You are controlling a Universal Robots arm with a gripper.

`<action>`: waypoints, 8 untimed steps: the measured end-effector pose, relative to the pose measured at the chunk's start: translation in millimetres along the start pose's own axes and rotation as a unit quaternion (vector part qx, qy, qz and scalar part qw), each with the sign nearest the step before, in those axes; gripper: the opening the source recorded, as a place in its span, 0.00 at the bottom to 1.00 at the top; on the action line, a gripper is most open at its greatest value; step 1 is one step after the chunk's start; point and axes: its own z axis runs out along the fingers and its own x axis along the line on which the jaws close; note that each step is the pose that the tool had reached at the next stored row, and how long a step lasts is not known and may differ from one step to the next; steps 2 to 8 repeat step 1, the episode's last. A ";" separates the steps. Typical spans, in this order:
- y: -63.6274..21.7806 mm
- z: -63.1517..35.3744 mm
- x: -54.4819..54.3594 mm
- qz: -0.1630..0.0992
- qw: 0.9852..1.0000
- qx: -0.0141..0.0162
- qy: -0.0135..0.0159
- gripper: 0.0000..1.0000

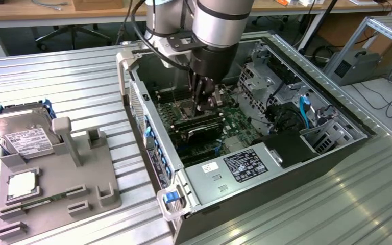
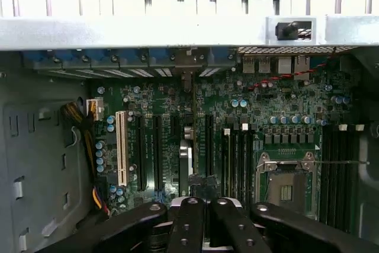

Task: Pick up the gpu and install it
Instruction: 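Press down on the gpu until it lock into place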

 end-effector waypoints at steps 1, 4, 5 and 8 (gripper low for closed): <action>-2.7 -0.1 -0.1 0.000 1.000 0.000 0.000 0.11; -2.7 -0.1 -0.1 0.000 1.000 0.000 0.000 0.11; -2.7 -0.1 -0.1 0.000 1.000 0.000 0.000 0.11; -2.7 -0.1 -0.1 0.000 1.000 0.000 0.000 0.11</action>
